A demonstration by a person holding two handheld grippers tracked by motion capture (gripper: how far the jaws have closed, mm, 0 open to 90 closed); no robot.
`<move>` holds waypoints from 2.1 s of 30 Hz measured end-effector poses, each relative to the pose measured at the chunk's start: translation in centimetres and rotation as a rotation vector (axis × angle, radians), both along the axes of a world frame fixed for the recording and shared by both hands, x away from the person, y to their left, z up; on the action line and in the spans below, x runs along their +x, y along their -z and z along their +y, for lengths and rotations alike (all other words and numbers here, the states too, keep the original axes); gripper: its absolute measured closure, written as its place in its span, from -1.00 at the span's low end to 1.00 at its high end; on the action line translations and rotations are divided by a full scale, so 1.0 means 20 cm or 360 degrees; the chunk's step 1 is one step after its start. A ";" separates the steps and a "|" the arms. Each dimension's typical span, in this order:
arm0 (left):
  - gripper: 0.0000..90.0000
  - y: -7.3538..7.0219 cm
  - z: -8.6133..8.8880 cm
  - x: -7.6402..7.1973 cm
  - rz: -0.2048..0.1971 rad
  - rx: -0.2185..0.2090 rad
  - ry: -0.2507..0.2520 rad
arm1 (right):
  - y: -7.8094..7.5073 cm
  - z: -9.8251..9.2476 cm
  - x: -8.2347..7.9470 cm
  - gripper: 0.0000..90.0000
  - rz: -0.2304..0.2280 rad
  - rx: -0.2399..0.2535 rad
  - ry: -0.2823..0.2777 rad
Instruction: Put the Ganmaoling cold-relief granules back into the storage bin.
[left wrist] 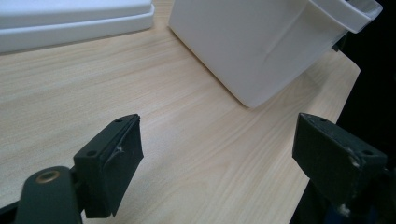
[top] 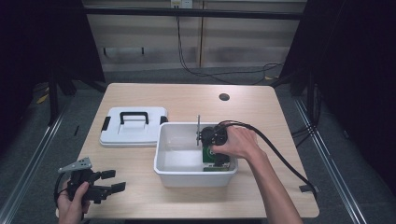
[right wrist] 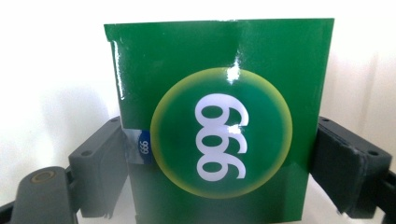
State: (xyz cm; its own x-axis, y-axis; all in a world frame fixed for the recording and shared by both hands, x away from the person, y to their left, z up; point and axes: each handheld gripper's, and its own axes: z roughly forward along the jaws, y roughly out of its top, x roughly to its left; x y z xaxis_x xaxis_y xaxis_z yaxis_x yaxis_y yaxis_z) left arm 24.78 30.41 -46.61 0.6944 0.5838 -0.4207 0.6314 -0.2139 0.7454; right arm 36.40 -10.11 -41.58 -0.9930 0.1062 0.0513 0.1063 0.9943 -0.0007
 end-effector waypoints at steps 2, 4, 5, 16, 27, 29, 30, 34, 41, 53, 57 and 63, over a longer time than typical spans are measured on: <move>-0.64 0.00 0.00 0.00 0.0001 -0.0003 0.0000 | -0.01 -0.01 0.00 -0.72 0.0003 0.0019 -0.0022; -0.64 0.00 0.00 0.00 0.0003 -0.0001 0.0000 | -0.02 -0.01 0.00 -0.73 0.0006 0.0048 -0.0008; -0.64 0.00 0.00 0.00 0.0004 -0.0002 -0.0001 | -0.03 -0.02 0.00 -0.76 -0.0001 0.0057 -0.0012; -0.64 0.00 0.00 0.00 0.0003 -0.0002 0.0000 | -0.05 -0.05 -0.01 -0.79 -0.0023 0.0107 -0.0010; -0.64 0.00 0.00 0.00 0.0003 -0.0003 -0.0001 | -0.14 -0.11 -0.01 -0.79 -0.0018 0.0271 0.0070; -0.64 0.00 0.00 0.00 0.0002 -0.0004 0.0001 | -0.16 -0.13 -0.01 -0.79 -0.0026 0.0341 0.0094; -0.64 0.00 0.00 0.00 0.0002 -0.0003 -0.0002 | -0.17 -0.14 -0.01 -0.79 -0.0019 0.0365 0.0106; -0.64 0.00 0.00 0.00 0.0004 -0.0001 0.0004 | -0.20 -0.19 -0.01 -0.77 -0.0038 0.0479 0.0139; -0.64 0.00 0.00 0.00 0.0004 -0.0001 0.0000 | -0.27 -0.26 -0.05 -0.73 -0.0088 0.0619 0.0174; -0.64 0.00 0.00 0.00 0.0003 0.0000 -0.0008 | -0.35 -0.49 -0.13 -0.71 -0.0255 0.0967 0.0308; -0.64 0.00 0.00 0.00 0.0001 0.0002 -0.0005 | -0.35 -0.55 -0.18 -0.70 -0.0288 0.0992 0.0368; -0.64 0.00 0.00 0.00 0.0002 -0.0004 -0.0010 | -0.33 -0.66 -0.25 -0.69 -0.0380 0.1141 0.0452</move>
